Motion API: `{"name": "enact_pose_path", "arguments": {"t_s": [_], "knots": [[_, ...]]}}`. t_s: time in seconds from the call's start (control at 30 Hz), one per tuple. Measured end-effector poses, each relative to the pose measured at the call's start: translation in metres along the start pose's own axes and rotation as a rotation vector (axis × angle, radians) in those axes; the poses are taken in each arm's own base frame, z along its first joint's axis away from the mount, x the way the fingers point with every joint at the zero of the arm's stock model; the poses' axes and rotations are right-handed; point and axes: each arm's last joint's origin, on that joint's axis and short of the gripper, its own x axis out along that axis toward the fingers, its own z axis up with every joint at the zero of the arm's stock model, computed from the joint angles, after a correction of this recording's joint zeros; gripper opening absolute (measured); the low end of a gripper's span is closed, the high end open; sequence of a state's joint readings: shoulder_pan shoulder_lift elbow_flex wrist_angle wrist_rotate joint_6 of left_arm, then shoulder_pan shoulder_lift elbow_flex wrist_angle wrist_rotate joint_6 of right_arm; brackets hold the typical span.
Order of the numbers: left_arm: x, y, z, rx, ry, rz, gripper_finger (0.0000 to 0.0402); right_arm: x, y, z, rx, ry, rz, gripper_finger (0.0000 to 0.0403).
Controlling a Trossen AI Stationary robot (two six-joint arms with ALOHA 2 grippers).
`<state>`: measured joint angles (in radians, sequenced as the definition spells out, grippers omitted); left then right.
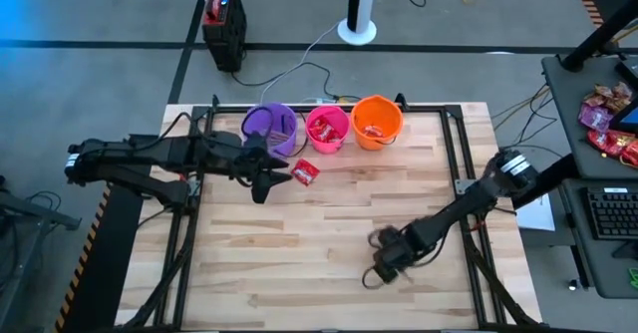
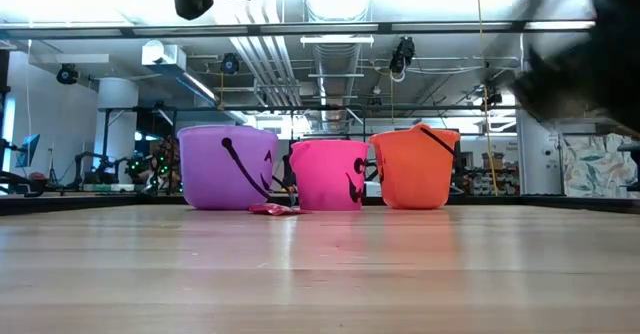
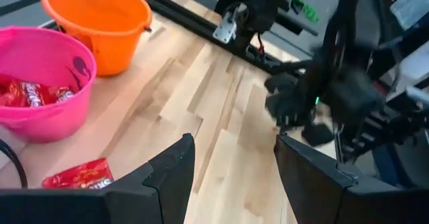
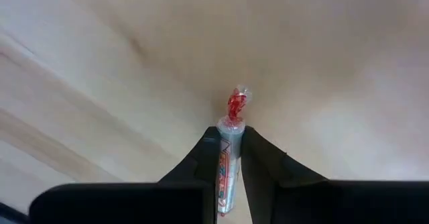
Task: Sort candy by brand, put in halloween buckets
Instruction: Put the transparent candy roll into the orange bucket
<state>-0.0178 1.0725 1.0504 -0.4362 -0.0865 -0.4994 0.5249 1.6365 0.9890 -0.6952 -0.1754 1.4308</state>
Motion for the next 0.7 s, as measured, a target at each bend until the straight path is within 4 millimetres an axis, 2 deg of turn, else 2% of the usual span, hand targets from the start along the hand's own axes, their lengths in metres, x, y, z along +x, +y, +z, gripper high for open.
{"name": "enact_pose_path", "arguments": {"t_s": [0.13, 0.33, 0.43, 0.57, 0.7], "knots": [[0.0, -0.003, -0.006, 0.024, 0.042, -0.001, 0.019, -0.055, 0.002, 0.016, 0.062, -0.271, 0.173, 0.0033], [0.003, -0.007, -0.013, 0.049, 0.099, -0.001, 0.019, -0.132, -0.02, 0.057, 0.135, -0.72, 0.259, 0.0033], [0.009, -0.008, -0.016, 0.054, 0.12, 0.006, 0.019, -0.167, -0.034, 0.08, 0.12, -0.887, 0.22, 0.0033], [0.022, -0.007, -0.02, 0.058, 0.153, 0.025, 0.019, -0.207, -0.056, 0.112, 0.09, -1.019, 0.129, 0.0033], [0.038, -0.007, -0.024, 0.038, 0.18, 0.042, 0.019, -0.229, -0.086, 0.143, 0.08, -1.078, -0.018, 0.0033]]}}
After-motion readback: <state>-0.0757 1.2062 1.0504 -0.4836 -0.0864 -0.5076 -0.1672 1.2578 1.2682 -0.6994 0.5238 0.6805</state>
